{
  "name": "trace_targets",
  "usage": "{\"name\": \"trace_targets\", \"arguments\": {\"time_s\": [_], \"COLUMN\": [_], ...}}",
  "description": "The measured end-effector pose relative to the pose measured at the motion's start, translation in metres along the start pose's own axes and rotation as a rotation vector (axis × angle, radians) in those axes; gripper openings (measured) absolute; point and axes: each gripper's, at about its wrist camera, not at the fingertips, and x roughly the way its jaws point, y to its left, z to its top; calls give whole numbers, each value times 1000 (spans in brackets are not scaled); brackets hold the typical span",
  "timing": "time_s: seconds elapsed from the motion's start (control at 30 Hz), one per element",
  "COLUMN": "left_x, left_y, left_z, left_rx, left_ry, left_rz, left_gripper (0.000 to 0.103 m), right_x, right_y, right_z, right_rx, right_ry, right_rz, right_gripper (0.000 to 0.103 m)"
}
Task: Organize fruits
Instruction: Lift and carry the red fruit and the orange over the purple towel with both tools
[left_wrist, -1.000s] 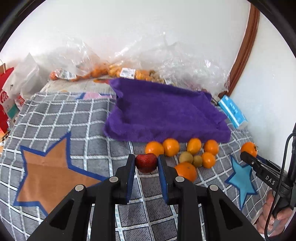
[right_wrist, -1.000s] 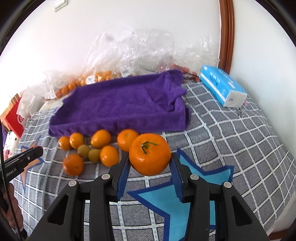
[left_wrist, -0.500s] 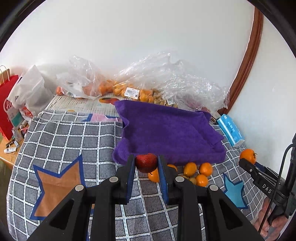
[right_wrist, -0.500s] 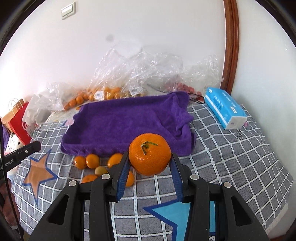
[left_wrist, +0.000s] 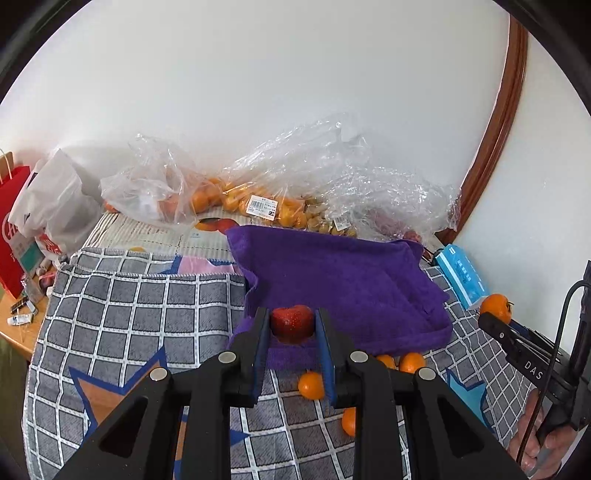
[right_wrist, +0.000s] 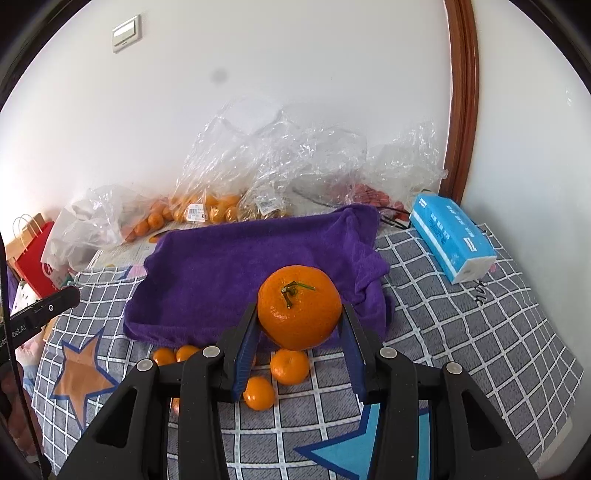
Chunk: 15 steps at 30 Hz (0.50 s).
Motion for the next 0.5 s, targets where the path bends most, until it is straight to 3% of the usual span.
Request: {"name": "trace_targets", "arguments": {"time_s": [0.5], "left_x": [38], "left_y": [-1], "left_z": [32], "left_rx": [12], "left_ry": [14], "left_rz": [7], "left_gripper": [23], "right_x": [40], "right_y": [3], "right_z": [30], "right_rx": [-15], "right_ry": [4], "right_rz": [0], "right_gripper": [43]}}
